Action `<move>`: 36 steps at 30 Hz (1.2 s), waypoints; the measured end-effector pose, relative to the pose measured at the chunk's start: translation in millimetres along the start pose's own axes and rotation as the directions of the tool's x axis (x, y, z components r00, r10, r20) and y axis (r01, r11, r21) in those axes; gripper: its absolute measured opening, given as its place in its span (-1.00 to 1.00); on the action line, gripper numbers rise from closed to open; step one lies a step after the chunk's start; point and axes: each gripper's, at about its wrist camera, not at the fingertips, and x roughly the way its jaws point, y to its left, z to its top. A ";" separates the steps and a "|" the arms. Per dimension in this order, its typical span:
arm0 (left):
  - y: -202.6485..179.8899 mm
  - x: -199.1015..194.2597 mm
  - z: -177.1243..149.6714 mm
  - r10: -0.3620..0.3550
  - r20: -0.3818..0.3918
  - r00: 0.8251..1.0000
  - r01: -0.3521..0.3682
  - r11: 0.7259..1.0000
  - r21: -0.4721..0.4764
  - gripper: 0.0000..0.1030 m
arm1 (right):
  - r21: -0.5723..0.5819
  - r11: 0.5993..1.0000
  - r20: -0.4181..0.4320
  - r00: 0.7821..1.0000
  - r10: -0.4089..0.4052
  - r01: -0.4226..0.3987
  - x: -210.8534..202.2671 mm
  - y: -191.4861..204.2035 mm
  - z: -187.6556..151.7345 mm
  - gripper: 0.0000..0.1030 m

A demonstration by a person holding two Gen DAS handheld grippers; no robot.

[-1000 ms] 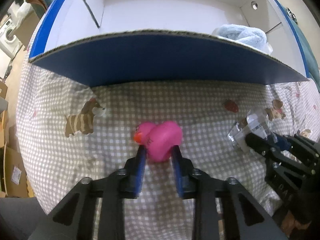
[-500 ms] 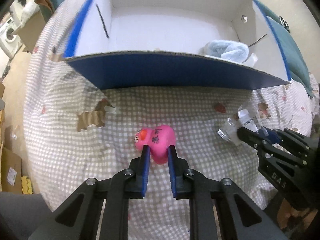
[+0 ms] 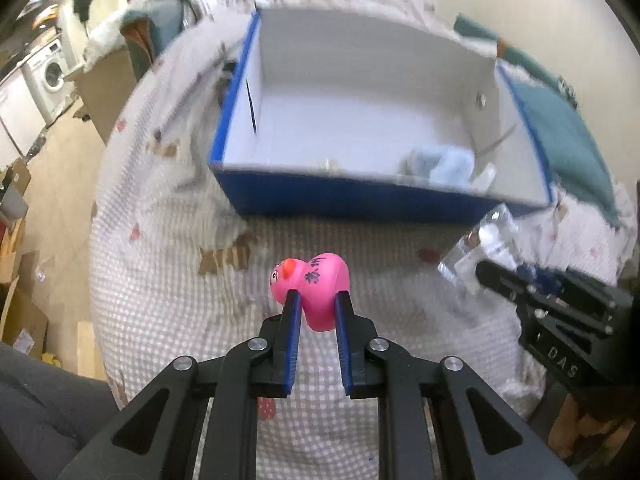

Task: Organize soft objects
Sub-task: 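Lift and carry the pink duck and clear packet into the box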

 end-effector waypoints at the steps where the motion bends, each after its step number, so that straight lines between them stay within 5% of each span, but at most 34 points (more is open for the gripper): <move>1: -4.9 -5.0 1.9 0.003 0.021 1.000 -0.003 1.000 0.000 -0.70 | 0.004 1.000 0.021 1.000 0.009 -0.009 -6.7 -1.2 0.9 -0.49; 11: -17.1 -23.0 61.4 0.028 0.125 0.992 -0.035 0.998 0.057 -0.70 | 0.011 0.999 0.136 0.990 0.035 -0.037 -54.4 -17.3 25.7 -0.49; 21: -24.1 15.4 119.4 0.049 0.129 0.990 -0.063 0.993 0.103 -0.72 | 0.045 0.998 0.192 0.980 -0.053 0.046 -26.9 -51.4 71.5 -0.49; 36: -19.0 73.6 119.1 0.035 0.091 0.995 -0.039 0.998 0.047 -0.80 | 0.189 0.976 0.053 0.992 -0.118 0.106 17.5 -84.5 65.7 -0.49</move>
